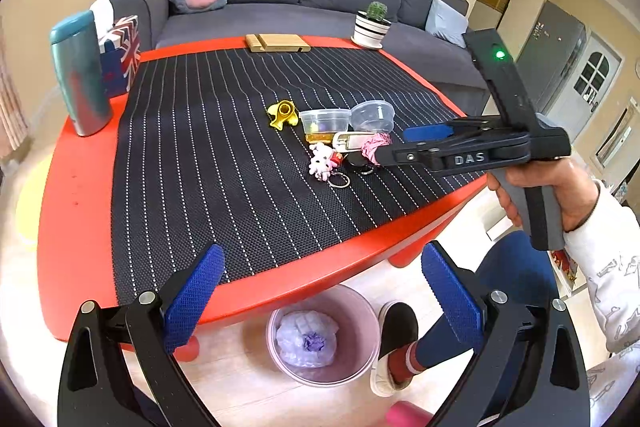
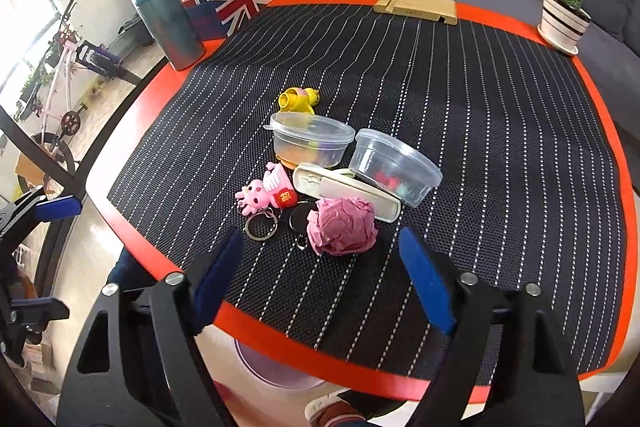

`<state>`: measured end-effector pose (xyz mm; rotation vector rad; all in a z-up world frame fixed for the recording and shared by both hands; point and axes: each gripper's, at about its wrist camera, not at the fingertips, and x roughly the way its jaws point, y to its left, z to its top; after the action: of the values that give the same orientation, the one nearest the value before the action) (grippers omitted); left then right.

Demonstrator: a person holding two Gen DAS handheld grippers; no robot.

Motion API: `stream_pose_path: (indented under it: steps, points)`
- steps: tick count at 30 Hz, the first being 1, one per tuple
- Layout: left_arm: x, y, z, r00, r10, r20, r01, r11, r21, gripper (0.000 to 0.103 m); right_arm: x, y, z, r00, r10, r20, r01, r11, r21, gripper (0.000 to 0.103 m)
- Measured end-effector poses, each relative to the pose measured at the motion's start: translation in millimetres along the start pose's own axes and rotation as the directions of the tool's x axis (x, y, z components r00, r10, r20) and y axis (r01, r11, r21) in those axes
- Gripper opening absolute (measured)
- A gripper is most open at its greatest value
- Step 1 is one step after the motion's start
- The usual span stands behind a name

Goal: Collect trash
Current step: 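Reach the right tool to the pink paper ball and grasp it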

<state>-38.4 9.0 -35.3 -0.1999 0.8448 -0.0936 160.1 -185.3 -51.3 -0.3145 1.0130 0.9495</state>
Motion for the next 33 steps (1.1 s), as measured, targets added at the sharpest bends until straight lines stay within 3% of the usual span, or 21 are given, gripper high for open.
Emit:
stream_pose_path:
  steps: [10, 12, 21, 33]
  points:
    - [0, 2, 1, 1.0, -0.002, -0.003, 0.002, 1.0, 0.0, 0.095, 14, -3, 2, 1.0, -0.014, -0.012, 0.014, 1.0, -0.002, 0.044]
    - [0, 2, 1, 1.0, -0.004, -0.004, 0.004, 1.0, 0.0, 0.095, 17, -3, 2, 1.0, -0.022, -0.019, 0.022, 1.0, -0.003, 0.035]
    - [4, -2, 6, 1.0, -0.007, -0.002, 0.007, 1.0, 0.013, 0.095, 9, -5, -1, 0.999, -0.033, 0.008, 0.033, 0.999, -0.001, 0.031]
    - [20, -9, 36, 1.0, -0.029, 0.003, 0.028, 0.998, 0.06, 0.095, -23, -9, -9, 0.998, 0.007, 0.06, -0.01, 0.999, 0.04, 0.031]
